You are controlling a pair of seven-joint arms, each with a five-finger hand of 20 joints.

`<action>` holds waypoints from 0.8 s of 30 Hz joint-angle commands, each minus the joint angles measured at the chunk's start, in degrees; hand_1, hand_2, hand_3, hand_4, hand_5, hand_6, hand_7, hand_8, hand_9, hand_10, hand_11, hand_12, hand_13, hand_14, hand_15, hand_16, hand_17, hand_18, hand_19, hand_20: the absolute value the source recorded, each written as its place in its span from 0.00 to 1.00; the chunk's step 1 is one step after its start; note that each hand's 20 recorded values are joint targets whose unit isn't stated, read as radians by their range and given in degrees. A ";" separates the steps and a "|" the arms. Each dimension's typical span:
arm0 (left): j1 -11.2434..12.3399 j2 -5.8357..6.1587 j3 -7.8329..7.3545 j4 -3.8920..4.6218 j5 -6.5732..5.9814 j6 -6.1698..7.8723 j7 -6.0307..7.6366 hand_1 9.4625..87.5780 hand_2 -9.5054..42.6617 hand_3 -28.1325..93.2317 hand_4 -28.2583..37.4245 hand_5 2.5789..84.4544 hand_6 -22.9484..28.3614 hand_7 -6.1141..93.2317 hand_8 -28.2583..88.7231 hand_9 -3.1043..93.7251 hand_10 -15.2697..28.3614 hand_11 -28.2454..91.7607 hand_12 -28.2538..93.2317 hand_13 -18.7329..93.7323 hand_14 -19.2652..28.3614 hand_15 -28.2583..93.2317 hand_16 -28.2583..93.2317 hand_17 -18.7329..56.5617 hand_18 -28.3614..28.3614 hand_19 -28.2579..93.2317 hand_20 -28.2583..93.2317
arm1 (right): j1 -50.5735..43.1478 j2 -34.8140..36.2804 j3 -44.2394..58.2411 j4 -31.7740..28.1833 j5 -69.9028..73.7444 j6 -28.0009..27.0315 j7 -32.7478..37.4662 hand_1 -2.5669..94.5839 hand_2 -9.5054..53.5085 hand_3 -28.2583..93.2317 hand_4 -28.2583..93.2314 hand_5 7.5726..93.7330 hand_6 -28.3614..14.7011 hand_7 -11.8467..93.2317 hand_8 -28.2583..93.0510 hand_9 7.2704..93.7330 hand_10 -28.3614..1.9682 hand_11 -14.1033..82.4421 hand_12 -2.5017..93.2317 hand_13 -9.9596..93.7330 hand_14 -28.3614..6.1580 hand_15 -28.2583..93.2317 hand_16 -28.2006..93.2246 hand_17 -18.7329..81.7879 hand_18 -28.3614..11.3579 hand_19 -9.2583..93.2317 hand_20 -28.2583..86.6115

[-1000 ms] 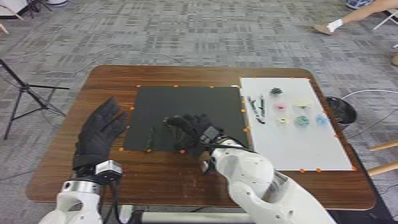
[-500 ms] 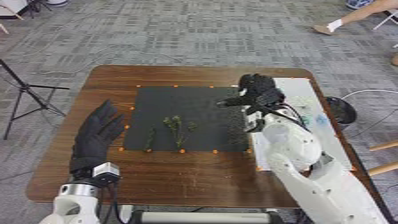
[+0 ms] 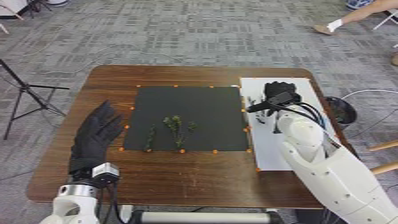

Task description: Arrange flowers

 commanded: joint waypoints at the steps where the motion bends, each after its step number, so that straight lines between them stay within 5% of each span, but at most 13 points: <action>1: 1.24 -0.31 -0.30 -0.52 -0.09 0.63 0.41 0.19 0.12 0.78 0.02 0.29 0.48 0.27 0.15 0.28 0.60 0.36 0.38 0.36 0.70 0.39 0.27 0.09 0.87 0.60 0.28 | -2.18 1.65 -0.18 -0.29 -0.53 -1.60 0.14 0.48 0.00 0.12 0.19 0.65 0.61 0.57 0.11 0.72 0.52 0.73 0.44 0.72 0.47 0.90 0.57 0.53 0.18 1.00 0.76; 9: 0.90 -0.03 -0.07 -0.40 -0.18 0.22 0.86 0.19 0.12 0.79 0.01 0.29 0.48 0.28 0.15 0.29 0.60 0.36 0.37 0.36 0.70 0.39 0.27 0.09 0.87 0.60 0.28 | -1.47 -1.13 -2.83 3.31 -2.24 -2.15 -1.40 0.46 0.00 0.24 0.15 0.66 0.62 0.57 0.11 0.73 0.53 0.73 0.45 0.73 0.47 0.90 0.56 0.54 0.17 1.00 0.76; 12: 0.89 -0.02 -0.05 -0.37 -0.36 0.48 0.91 0.19 0.13 0.79 0.01 0.29 0.48 0.28 0.15 0.29 0.60 0.36 0.37 0.36 0.70 0.39 0.27 0.09 0.87 0.60 0.28 | -0.85 -1.90 -3.59 4.55 -2.48 -0.66 -2.26 0.47 0.00 0.44 0.05 0.67 0.62 0.57 0.11 0.73 0.53 0.74 0.45 0.73 0.48 0.90 0.56 0.54 0.18 1.00 0.77; 15: 0.86 0.07 0.03 -0.21 -0.29 0.15 1.01 0.19 0.13 0.79 0.01 0.29 0.48 0.28 0.15 0.29 0.60 0.36 0.37 0.36 0.70 0.39 0.27 0.09 0.87 0.60 0.28 | -0.34 -2.72 -4.16 5.75 -2.85 0.32 -2.77 0.34 0.00 0.77 0.00 0.68 0.63 0.58 0.11 0.74 0.54 0.74 0.45 0.74 0.49 0.90 0.56 0.55 0.18 1.00 0.76; 16: 0.82 0.07 0.05 -0.20 -0.24 0.10 1.02 0.19 0.13 0.79 0.01 0.29 0.48 0.28 0.15 0.29 0.60 0.36 0.37 0.36 0.70 0.39 0.27 0.09 0.87 0.60 0.28 | -0.31 -2.97 -4.04 6.03 -2.95 0.12 -3.17 0.36 0.00 0.83 0.00 0.69 0.64 0.58 0.19 0.76 0.55 0.75 0.45 0.74 0.50 0.90 0.57 0.55 0.19 1.00 0.76; 19: 0.87 0.07 0.04 -0.18 -0.24 -0.08 1.09 0.19 0.13 0.79 0.01 0.29 0.48 0.28 0.15 0.29 0.60 0.36 0.37 0.36 0.70 0.39 0.27 0.09 0.87 0.60 0.28 | -0.72 -3.38 -3.64 5.56 -0.32 -0.98 -2.23 0.48 0.00 0.85 0.00 0.72 0.67 0.60 0.35 0.82 0.61 0.76 0.47 0.75 0.51 0.90 0.57 0.56 0.20 1.00 0.77; 24: 1.14 0.22 -0.05 -0.27 -0.29 0.07 1.17 0.19 0.13 0.79 0.01 0.29 0.48 0.27 0.15 0.29 0.60 0.36 0.37 0.36 0.70 0.39 0.27 0.09 0.87 0.60 0.28 | -3.00 -3.05 -2.65 3.23 4.79 0.83 -2.46 0.49 0.00 0.90 0.03 0.75 0.68 0.61 0.39 0.86 0.66 0.79 0.50 0.78 0.52 0.91 0.58 0.59 0.20 1.00 0.80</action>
